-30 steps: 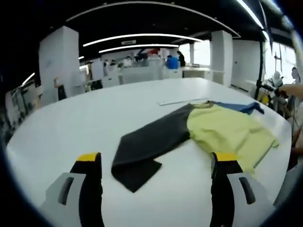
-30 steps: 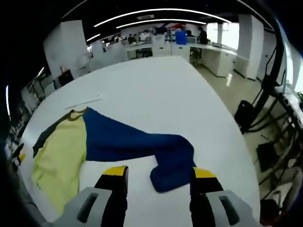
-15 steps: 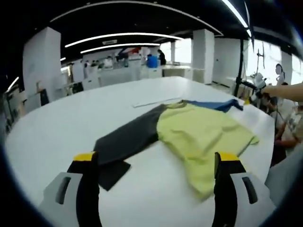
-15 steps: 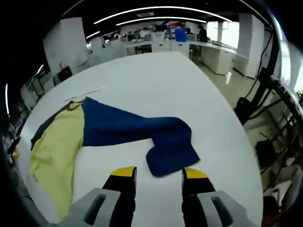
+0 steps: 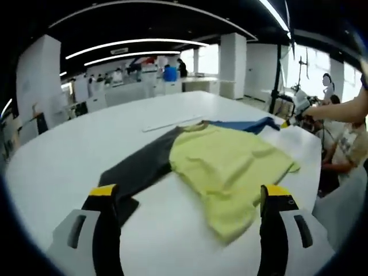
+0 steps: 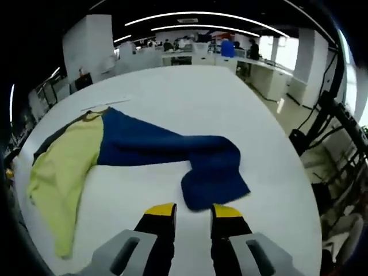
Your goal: Fold the garment on the visible template until the final outline fits inside the template.
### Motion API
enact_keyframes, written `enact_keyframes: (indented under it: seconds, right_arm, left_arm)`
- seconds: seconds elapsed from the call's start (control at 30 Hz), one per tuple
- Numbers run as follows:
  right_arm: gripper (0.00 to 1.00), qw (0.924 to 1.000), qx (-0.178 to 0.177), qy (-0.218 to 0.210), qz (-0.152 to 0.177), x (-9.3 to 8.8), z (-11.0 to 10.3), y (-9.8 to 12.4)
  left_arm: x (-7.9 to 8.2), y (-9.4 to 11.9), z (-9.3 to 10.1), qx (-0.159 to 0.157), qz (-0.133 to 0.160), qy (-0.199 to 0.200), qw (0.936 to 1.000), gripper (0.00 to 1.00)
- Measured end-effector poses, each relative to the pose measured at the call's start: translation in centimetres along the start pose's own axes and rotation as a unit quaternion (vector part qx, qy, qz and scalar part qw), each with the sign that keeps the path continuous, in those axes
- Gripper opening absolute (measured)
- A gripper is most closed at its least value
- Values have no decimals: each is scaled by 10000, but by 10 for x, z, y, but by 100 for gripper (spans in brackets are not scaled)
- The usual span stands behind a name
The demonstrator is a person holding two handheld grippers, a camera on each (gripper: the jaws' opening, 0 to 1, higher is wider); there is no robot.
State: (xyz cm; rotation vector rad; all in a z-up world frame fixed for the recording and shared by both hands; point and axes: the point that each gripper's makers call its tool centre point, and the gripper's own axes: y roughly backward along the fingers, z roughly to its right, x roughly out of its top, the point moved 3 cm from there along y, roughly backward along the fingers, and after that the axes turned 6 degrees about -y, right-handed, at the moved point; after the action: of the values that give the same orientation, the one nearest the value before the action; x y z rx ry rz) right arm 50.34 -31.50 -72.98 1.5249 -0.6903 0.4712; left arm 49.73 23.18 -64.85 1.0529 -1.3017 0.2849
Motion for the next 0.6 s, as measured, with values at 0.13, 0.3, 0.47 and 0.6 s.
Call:
enact_keyframes:
  seconds: [0.13, 0.3, 0.47, 0.6]
  right_arm:
    - [14, 9999, -15, -97, 49, 1, -1, -6]
    - [10, 9999, -159, -4, -1, 0, -1, -12]
    - [1, 9992, -380, 104, -69, -3, 4, -11]
    - [0, 9983, -528, 224, -79, -2, 10, -8]
  left_arm:
    - [0, 0, 1, -12, -33, -26, 10000, 98]
    - [-2, 1, 3, -12, -83, -38, 10000, 97]
    - [-4, 2, 0, 71, -159, -28, 9998, 97]
    - [-4, 3, -2, 117, -152, 0, 9998, 97]
